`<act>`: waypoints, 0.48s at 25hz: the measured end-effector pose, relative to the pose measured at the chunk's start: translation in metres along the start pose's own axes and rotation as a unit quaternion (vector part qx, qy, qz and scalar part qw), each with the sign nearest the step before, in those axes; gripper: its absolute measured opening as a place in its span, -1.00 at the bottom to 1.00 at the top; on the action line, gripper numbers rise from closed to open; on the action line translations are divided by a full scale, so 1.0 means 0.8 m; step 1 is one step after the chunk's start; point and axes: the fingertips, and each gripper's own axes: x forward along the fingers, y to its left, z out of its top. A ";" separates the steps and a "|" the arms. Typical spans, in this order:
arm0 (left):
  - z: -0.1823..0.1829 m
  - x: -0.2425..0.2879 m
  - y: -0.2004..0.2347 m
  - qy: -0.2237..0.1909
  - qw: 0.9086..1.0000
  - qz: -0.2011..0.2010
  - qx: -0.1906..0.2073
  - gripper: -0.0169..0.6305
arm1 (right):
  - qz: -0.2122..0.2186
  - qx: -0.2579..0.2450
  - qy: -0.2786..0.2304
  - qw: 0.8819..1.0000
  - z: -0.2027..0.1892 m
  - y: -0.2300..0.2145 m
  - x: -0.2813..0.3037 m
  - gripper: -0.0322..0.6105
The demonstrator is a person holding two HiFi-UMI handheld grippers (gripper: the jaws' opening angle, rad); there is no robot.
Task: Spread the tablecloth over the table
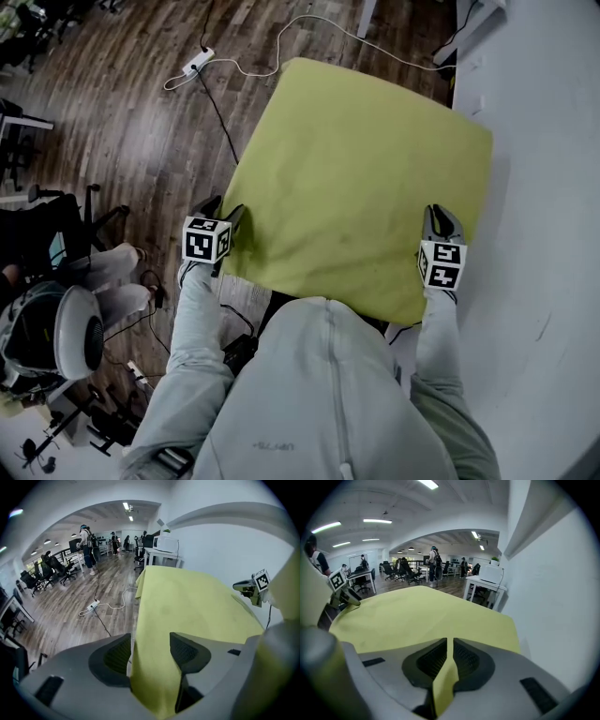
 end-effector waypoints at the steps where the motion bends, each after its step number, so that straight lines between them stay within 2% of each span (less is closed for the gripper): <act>1: -0.005 -0.002 0.000 0.002 1.000 0.002 -0.002 -0.13 | 0.014 -0.009 -0.006 1.000 0.011 0.018 0.005 -0.82; 9: -0.033 -0.013 0.003 0.000 0.999 0.029 -0.041 -0.13 | 0.106 -0.055 -0.033 0.992 0.075 0.145 0.038 -0.82; 12: -0.040 -0.016 0.004 0.011 0.999 0.024 -0.042 -0.15 | 0.135 -0.069 -0.042 0.988 0.094 0.184 0.041 -0.82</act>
